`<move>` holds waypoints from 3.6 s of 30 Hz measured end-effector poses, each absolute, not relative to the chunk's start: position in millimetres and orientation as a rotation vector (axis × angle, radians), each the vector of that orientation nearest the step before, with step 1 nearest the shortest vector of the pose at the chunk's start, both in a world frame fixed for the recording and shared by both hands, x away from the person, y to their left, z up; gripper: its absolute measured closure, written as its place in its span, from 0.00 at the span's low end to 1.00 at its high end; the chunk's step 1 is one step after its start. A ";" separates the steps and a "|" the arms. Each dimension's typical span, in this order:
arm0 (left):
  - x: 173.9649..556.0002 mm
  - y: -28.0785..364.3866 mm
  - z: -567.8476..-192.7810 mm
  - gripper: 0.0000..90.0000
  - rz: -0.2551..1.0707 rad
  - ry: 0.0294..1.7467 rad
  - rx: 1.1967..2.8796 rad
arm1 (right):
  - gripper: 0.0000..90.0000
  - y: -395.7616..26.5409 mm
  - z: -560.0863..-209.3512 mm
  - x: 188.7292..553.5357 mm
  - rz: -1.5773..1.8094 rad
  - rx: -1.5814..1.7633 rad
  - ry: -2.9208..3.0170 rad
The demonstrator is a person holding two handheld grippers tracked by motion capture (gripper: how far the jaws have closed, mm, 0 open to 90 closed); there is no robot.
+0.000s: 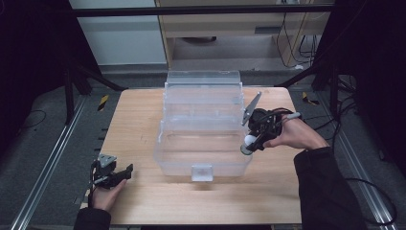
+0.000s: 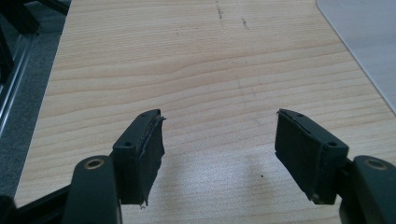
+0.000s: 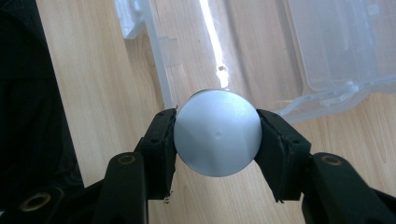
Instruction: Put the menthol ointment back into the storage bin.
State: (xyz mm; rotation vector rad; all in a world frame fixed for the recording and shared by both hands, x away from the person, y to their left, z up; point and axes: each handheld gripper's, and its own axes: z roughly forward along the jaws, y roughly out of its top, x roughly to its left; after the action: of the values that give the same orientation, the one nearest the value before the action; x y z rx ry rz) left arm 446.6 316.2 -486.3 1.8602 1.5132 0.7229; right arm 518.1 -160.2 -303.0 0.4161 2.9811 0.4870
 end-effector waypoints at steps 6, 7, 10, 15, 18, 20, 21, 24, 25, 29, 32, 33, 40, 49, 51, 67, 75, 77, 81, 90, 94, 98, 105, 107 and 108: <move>446.7 316.6 -486.3 0.36 0.724 1.514 1.861 | 0.56 -153.9 -310.7 526.1 0.478 0.405 2.987; 446.6 316.6 -486.2 0.36 0.724 1.514 1.862 | 0.56 -152.3 -312.2 526.9 0.480 0.402 2.987; 446.7 316.8 -486.1 0.36 0.723 1.513 1.863 | 0.56 -149.2 -315.8 528.9 0.483 0.394 2.990; 446.6 316.9 -486.0 0.36 0.724 1.512 1.862 | 0.56 -143.7 -324.3 531.4 0.471 0.376 2.999; 446.7 316.9 -486.0 0.36 0.724 1.512 1.863 | 0.56 -141.8 -331.0 532.6 0.465 0.372 3.004; 446.8 316.8 -486.1 0.36 0.726 1.512 1.863 | 0.56 -141.2 -335.9 533.4 0.459 0.372 3.010; 446.8 316.8 -486.1 0.36 0.726 1.512 1.864 | 0.56 -141.1 -338.1 534.1 0.454 0.365 3.012; 446.8 316.7 -486.1 0.36 0.726 1.512 1.862 | 0.56 -140.8 -344.2 534.8 0.457 0.369 3.017; 446.8 316.7 -486.0 0.36 0.727 1.512 1.864 | 0.56 -140.9 -345.9 534.9 0.456 0.370 3.018; 446.8 316.4 -486.0 0.36 0.727 1.511 1.863 | 0.56 -141.5 -353.4 534.5 0.445 0.376 3.023; 446.8 316.7 -485.8 0.36 0.727 1.510 1.864 | 0.56 -141.9 -358.4 534.2 0.437 0.377 3.029; 446.8 316.8 -485.8 0.36 0.726 1.510 1.864 | 0.56 -141.9 -360.1 534.1 0.432 0.377 3.031; 447.1 316.4 -486.0 0.36 0.729 1.513 1.864 | 0.56 -142.8 -369.9 535.3 0.414 0.383 3.041; 447.1 316.5 -486.0 0.36 0.728 1.511 1.863 | 0.56 -143.8 -376.7 536.1 0.393 0.391 3.045; 447.1 316.6 -485.8 0.36 0.727 1.512 1.864 | 0.56 -143.6 -378.3 536.4 0.388 0.390 3.048; 447.2 316.7 -485.8 0.36 0.728 1.512 1.866 | 0.56 -143.3 -389.5 538.4 0.364 0.404 3.060; 447.1 316.5 -486.0 0.36 0.728 1.511 1.865 | 0.56 -142.1 -393.6 539.0 0.359 0.395 3.061; 447.2 316.6 -486.0 0.36 0.728 1.512 1.867 | 0.56 -141.6 -394.8 539.1 0.356 0.398 3.063; 447.2 316.8 -485.9 0.36 0.727 1.512 1.866 | 0.56 -140.3 -397.4 539.4 0.347 0.401 3.065; 447.3 316.9 -486.0 0.36 0.726 1.512 1.867 | 0.56 -139.4 -402.0 540.0 0.339 0.405 3.065; 447.3 316.8 -486.0 0.36 0.726 1.512 1.866 | 0.55 -139.4 -403.3 540.2 0.342 0.405 3.065; 447.3 316.8 -486.0 0.36 0.726 1.511 1.867 | 0.55 -139.3 -403.4 540.0 0.341 0.406 3.063; 447.3 316.6 -486.0 0.36 0.726 1.511 1.866 | 0.54 -140.5 -400.4 539.4 0.363 0.418 3.057; 447.3 316.6 -486.0 0.36 0.726 1.511 1.866 | 0.53 -141.0 -399.0 538.8 0.370 0.425 3.052; 447.3 316.7 -486.0 0.36 0.726 1.511 1.866 | 0.53 -141.4 -398.0 538.6 0.373 0.431 3.047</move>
State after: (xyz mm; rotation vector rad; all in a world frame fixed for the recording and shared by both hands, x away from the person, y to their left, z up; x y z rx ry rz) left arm 447.3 316.7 -486.0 1.8662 1.5107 0.7256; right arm 538.6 -141.4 -398.0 0.4314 3.0467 0.3730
